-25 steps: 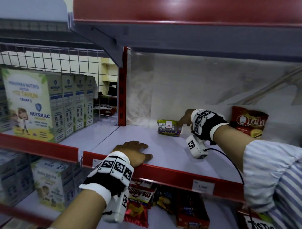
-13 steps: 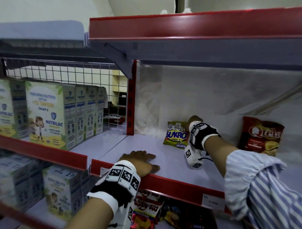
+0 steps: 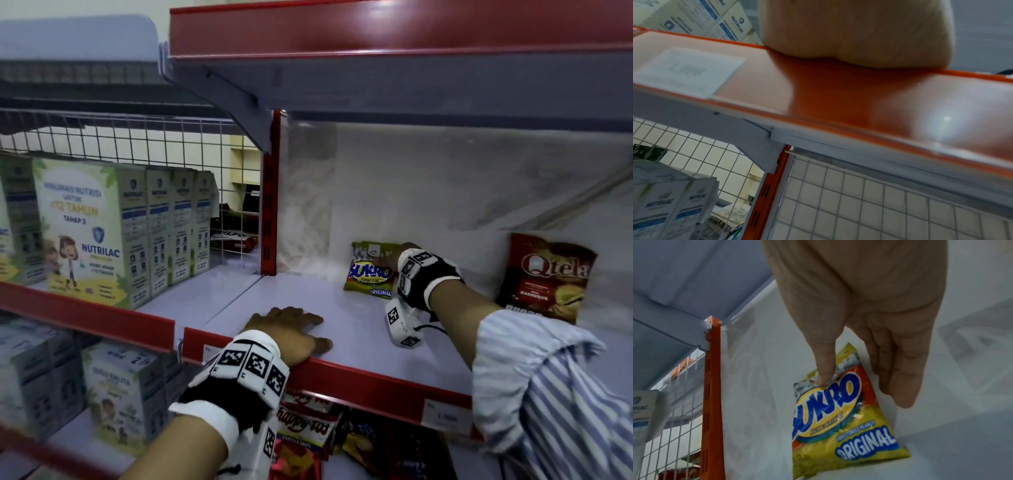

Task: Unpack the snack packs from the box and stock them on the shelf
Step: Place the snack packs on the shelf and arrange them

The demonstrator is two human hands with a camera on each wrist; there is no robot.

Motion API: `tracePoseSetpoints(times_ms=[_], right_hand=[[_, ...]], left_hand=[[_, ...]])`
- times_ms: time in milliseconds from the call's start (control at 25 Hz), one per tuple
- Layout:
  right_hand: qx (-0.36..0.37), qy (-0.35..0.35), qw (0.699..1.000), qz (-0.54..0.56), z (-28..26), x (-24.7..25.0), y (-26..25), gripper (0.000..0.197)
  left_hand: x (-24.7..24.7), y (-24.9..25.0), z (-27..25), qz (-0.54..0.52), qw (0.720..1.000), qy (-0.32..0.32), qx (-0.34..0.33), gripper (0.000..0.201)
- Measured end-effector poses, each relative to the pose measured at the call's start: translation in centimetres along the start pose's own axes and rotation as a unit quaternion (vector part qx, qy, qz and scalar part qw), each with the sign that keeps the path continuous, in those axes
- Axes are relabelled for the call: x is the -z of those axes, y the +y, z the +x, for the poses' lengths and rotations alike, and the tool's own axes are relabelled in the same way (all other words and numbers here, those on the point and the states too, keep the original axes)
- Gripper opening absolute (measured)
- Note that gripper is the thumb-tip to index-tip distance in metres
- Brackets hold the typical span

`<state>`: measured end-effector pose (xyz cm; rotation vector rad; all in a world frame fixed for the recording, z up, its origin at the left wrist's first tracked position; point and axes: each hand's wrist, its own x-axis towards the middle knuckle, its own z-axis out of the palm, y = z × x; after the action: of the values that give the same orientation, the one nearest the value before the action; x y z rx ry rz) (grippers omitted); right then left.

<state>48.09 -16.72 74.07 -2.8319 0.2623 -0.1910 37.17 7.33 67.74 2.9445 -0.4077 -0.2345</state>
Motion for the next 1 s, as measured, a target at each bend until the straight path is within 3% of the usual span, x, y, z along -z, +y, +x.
tracePoseSetpoints(times_ms=[40, 120, 360, 480, 640, 720, 840, 1000], right_hand=[[0.015, -0.013, 0.999, -0.043, 0.0, 0.4, 0.1, 0.045], [0.023, -0.036, 0.999, -0.014, -0.4, 1.1, 0.5, 0.046], [0.021, 0.063, 0.998, 0.004, -4.0, 4.0, 1.0, 0.042], [0.012, 0.053, 0.984, 0.169, -6.3, 6.7, 0.4, 0.043], [0.092, 0.186, 0.943, 0.259, -11.4, 8.4, 0.4, 0.017], [0.14, 0.229, 0.92, 0.285, -14.7, 8.0, 0.8, 0.007], [0.168, 0.251, 0.892, 0.337, -19.8, 6.1, 3.1, 0.004], [0.19, 0.282, 0.867, 0.365, -26.4, 1.5, 7.5, 0.004]], left_hand=[[0.0, 0.0, 0.0, 0.001, 1.0, -0.001, 0.0, 0.065], [0.0, -0.1, 0.1, 0.002, 1.0, -0.001, 0.001, 0.065], [-0.1, -0.2, 0.3, -0.011, 1.0, 0.019, 0.009, 0.065], [-0.3, 0.1, -0.8, -0.03, 0.991, 0.134, 0.0, 0.055], [-0.2, 1.7, -2.8, -0.078, 0.964, 0.254, -0.003, 0.029], [-0.3, 2.8, -3.8, -0.103, 0.94, 0.324, 0.001, 0.018], [-2.0, 5.1, -6.4, -0.201, 0.868, 0.454, -0.028, 0.01], [-7.5, 8.0, -10.0, -0.255, 0.833, 0.483, -0.089, 0.006]])
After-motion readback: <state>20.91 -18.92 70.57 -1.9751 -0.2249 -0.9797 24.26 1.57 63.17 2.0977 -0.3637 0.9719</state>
